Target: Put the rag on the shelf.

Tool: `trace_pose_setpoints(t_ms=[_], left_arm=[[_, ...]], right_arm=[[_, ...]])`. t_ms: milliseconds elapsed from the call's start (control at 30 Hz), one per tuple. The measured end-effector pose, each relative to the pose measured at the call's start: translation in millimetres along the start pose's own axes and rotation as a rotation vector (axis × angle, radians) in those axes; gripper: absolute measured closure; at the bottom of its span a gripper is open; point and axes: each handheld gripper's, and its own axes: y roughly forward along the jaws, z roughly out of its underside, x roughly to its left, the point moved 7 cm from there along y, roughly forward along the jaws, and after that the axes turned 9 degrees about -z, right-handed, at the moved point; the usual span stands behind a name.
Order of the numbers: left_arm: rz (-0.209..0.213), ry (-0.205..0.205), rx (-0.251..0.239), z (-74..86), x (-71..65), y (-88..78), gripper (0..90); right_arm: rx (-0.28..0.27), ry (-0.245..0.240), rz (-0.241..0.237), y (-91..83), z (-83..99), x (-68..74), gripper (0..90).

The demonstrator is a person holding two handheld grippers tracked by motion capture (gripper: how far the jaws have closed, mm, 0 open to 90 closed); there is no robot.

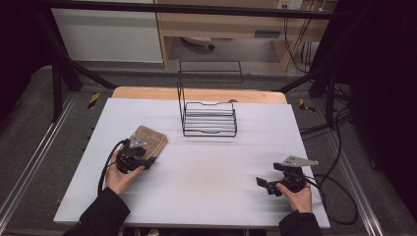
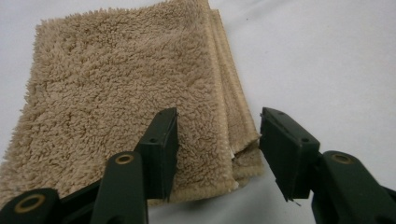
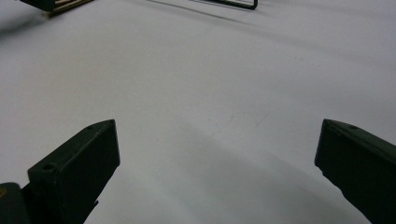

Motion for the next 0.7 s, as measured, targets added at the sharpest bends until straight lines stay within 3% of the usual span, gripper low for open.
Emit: trace_pose_setpoints(t_ms=[433, 700], left_arm=[[-0.045, 0.029, 0.024, 1.5, -1.6, 7.0, 57.3], [-0.068, 0.024, 0.038, -0.3, 4.0, 7.7, 73.5]], right_arm=[[-0.001, 0.001, 0.001, 0.2, -0.2, -0.3, 0.5], [-0.003, 0.002, 0.001, 0.1, -0.4, -0.3, 0.5]])
